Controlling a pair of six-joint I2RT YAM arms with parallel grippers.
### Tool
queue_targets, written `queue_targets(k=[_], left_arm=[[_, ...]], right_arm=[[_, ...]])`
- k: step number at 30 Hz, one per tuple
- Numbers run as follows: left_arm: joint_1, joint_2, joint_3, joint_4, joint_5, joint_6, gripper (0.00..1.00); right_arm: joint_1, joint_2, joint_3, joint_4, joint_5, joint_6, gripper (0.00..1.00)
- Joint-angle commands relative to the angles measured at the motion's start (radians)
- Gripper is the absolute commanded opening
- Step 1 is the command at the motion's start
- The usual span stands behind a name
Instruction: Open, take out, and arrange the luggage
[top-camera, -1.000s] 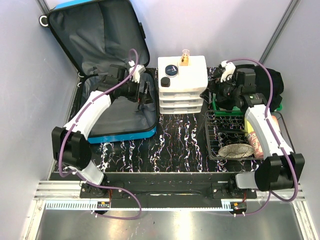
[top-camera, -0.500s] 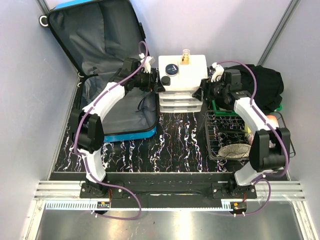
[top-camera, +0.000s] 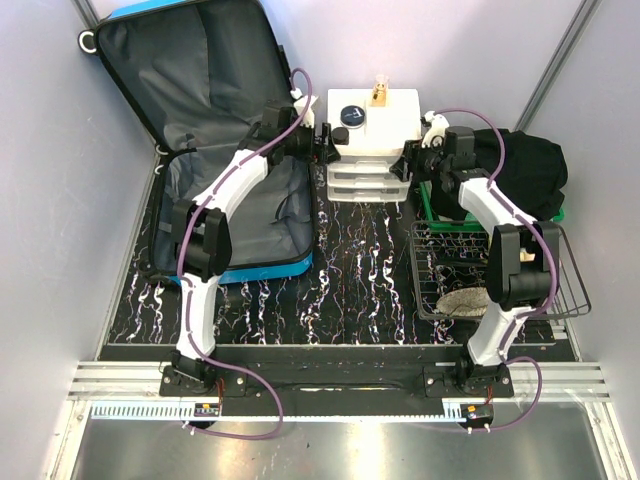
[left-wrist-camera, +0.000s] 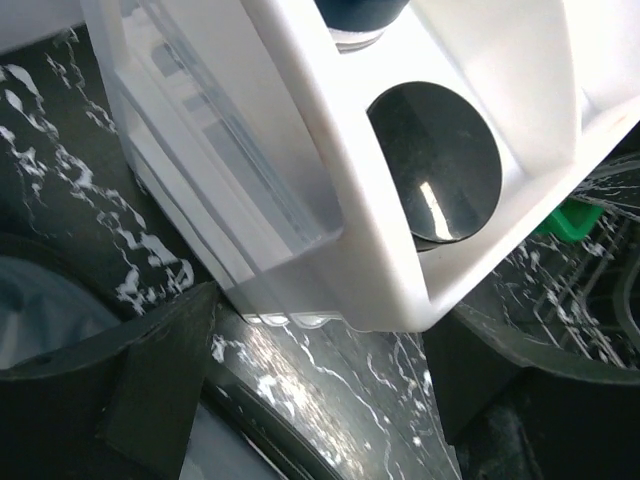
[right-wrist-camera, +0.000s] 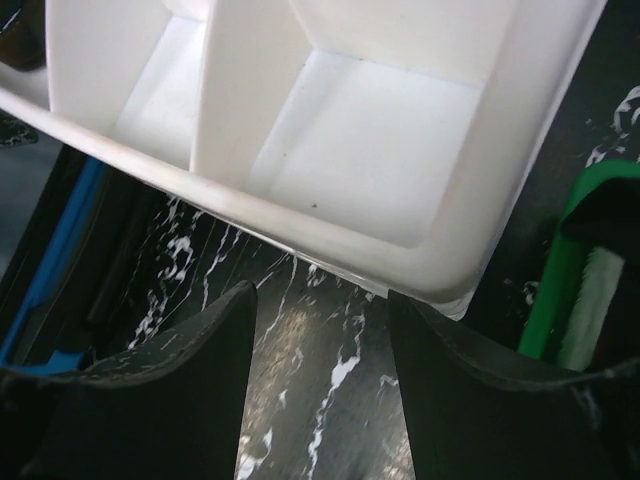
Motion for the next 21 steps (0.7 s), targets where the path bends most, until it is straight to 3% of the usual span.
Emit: queue_targets(k=[1, 4, 9, 13, 21], left_arm=[[0.004, 0.077, 0.117, 0.099, -0.079, 0.046, 0.86], [0.012, 0.118, 0.175, 0.144, -0.087, 0.046, 0.87], [0.041, 0.289, 0.396, 0.145, -0.049, -0.03, 0.88], [0.037, 0.304, 0.36, 0.265, -0.036, -0.07, 0.88], [0.037, 0.333, 0.358, 0.305, -0.058, -0.061, 0.88]], right_arm=[[-0.021, 0.079, 0.094, 0.113, 0.044, 0.016, 0.64], [-0.024, 0.142, 0.148, 0.136, 0.052, 0.042, 0.63], [-0.024, 0.21, 0.199, 0.174, 0.066, 0.118, 0.63], [-0.024, 0.277, 0.24, 0.203, 0.133, 0.106, 0.63], [-0.027, 0.362, 0.344, 0.245, 0.222, 0.084, 0.63]])
